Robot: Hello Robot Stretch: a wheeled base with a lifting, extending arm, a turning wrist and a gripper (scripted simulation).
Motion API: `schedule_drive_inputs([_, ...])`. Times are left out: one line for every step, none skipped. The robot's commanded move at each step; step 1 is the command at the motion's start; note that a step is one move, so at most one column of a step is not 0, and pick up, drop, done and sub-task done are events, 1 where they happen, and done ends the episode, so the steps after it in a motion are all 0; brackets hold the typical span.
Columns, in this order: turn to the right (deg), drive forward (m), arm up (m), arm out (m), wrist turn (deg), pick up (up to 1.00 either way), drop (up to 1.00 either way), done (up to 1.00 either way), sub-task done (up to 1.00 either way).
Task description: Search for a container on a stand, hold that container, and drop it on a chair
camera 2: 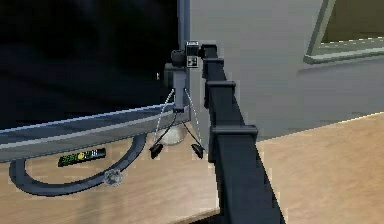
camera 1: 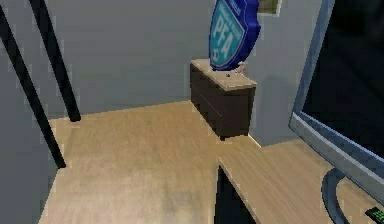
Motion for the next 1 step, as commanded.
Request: schedule_drive_inputs([0.0, 0.00, 0.00, 0.00, 45.0, 0.00, 0.00, 0.00, 0.00])
